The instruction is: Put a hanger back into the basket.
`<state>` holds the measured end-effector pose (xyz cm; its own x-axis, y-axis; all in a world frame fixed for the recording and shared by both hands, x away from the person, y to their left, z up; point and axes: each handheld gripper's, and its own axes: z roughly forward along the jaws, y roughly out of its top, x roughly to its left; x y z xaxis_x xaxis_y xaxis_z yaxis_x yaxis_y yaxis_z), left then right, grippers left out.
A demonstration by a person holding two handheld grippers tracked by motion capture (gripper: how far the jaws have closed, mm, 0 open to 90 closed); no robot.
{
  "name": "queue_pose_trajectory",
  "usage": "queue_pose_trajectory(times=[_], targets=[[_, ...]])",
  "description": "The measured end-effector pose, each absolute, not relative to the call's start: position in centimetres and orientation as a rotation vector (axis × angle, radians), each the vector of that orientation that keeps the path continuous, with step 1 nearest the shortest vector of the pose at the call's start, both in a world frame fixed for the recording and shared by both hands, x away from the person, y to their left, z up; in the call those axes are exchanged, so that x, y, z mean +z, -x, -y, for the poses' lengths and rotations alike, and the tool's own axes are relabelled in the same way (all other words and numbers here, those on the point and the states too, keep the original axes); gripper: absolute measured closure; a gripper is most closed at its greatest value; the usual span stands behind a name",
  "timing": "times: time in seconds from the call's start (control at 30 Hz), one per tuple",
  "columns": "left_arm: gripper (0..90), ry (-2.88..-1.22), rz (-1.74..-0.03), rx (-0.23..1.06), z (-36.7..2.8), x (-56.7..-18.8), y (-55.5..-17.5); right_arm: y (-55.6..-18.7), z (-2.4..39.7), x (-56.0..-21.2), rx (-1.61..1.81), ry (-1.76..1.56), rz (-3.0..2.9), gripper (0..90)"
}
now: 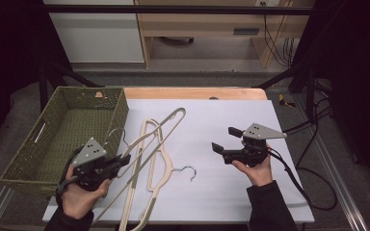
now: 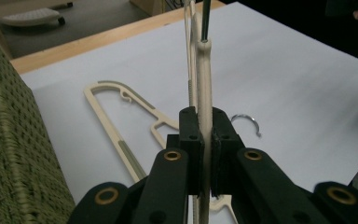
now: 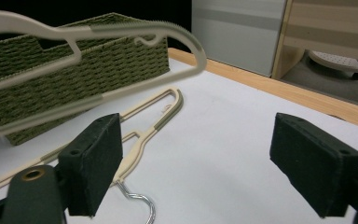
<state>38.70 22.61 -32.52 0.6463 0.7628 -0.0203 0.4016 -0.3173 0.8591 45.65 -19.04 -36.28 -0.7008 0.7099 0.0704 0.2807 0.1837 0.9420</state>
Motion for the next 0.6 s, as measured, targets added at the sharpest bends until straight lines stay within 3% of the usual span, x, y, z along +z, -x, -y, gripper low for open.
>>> queue_pose_trajectory(times=[0.3, 0.6], targets=[[85.9, -1.902, -0.843, 0.546, -25.2, -28.2, -38.6, -45.4, 19.6, -35.9, 1.530, -0.947, -2.042, 11.8], [85.9, -1.892, -0.837, 0.562, -29.0, -25.2, -40.9, -45.4, 20.1, -35.9, 1.551, -0.972, -2.002, 8.1]])
